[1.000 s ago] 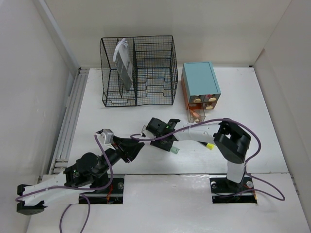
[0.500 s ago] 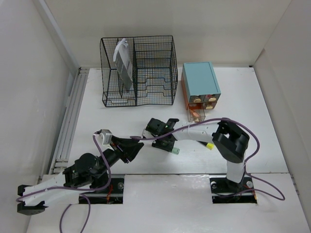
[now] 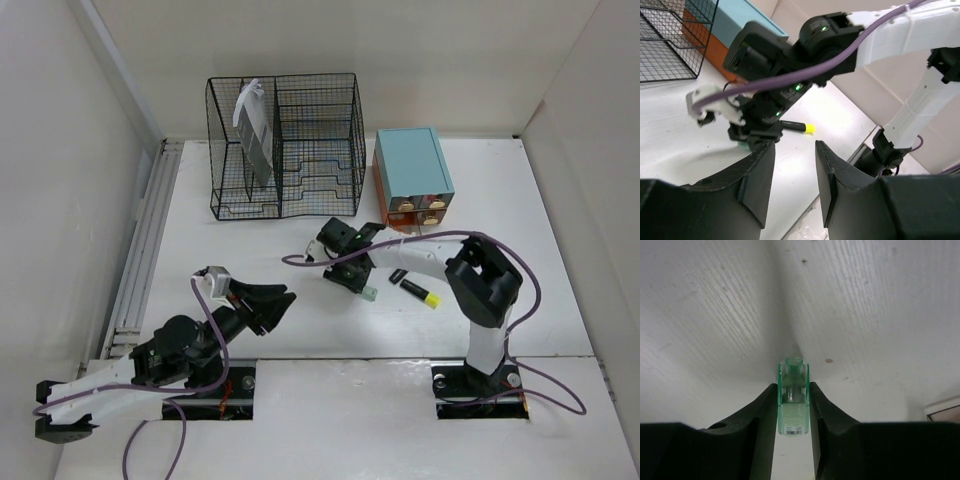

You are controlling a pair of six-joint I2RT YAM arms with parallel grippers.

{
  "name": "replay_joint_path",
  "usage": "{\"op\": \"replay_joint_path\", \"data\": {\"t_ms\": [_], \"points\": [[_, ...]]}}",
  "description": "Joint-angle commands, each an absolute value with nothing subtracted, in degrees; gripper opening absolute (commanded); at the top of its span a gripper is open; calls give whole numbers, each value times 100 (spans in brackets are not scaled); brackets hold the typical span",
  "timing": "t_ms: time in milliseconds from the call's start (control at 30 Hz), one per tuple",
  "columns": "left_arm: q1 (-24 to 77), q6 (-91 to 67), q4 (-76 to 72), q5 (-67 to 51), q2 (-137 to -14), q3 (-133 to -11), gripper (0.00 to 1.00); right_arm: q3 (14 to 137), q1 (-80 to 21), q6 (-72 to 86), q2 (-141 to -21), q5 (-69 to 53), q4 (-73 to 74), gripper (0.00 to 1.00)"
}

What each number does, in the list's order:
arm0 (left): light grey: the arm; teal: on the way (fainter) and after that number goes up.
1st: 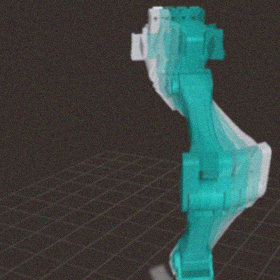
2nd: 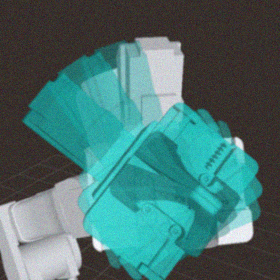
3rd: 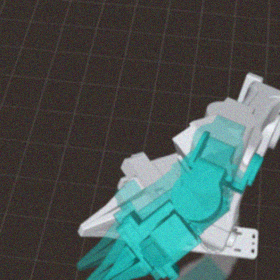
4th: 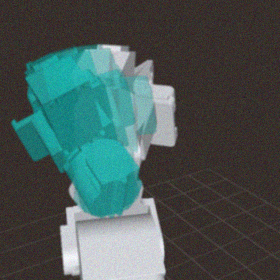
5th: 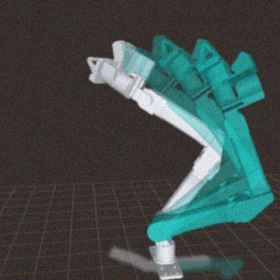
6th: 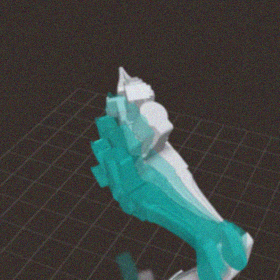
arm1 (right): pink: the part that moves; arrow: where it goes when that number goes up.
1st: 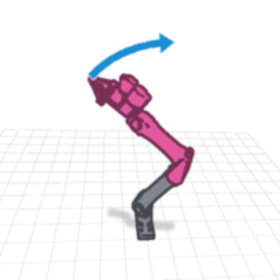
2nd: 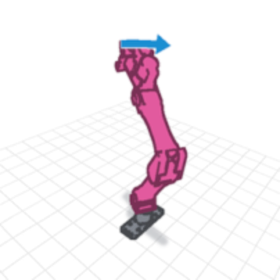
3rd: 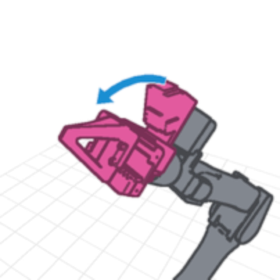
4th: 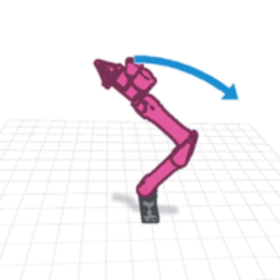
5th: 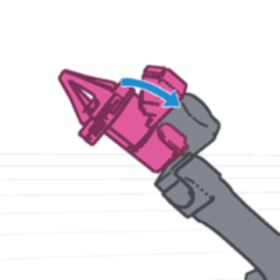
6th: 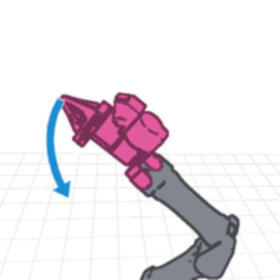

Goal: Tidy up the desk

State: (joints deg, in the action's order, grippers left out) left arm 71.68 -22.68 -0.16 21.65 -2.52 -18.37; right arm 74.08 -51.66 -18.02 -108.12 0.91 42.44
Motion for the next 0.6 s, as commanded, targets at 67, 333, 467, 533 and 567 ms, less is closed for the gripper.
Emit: {"op": "replay_joint_path", "data": {"t_ms": [67,333,467,533,567], "points": [[7198,-2338,-167,2452,-456,-1863,35,7734,-4967,-2302,-10099,-614,4210,4],[7198,-2391,-281,2452,-712,-1916,35,8033,-3825,-2837,-9493,-844,4044,2],[7198,-2391,-343,2400,-765,-1864,35,8033,-2937,-3593,-9150,-1344,3894,4],[7198,-2391,-343,2399,-765,-1863,35,8033,-2506,-4014,-9088,-1721,3893,10],[7198,-2391,-395,2399,-765,-1863,35,8033,-2374,-4321,-9088,-1853,3894,11]]}}
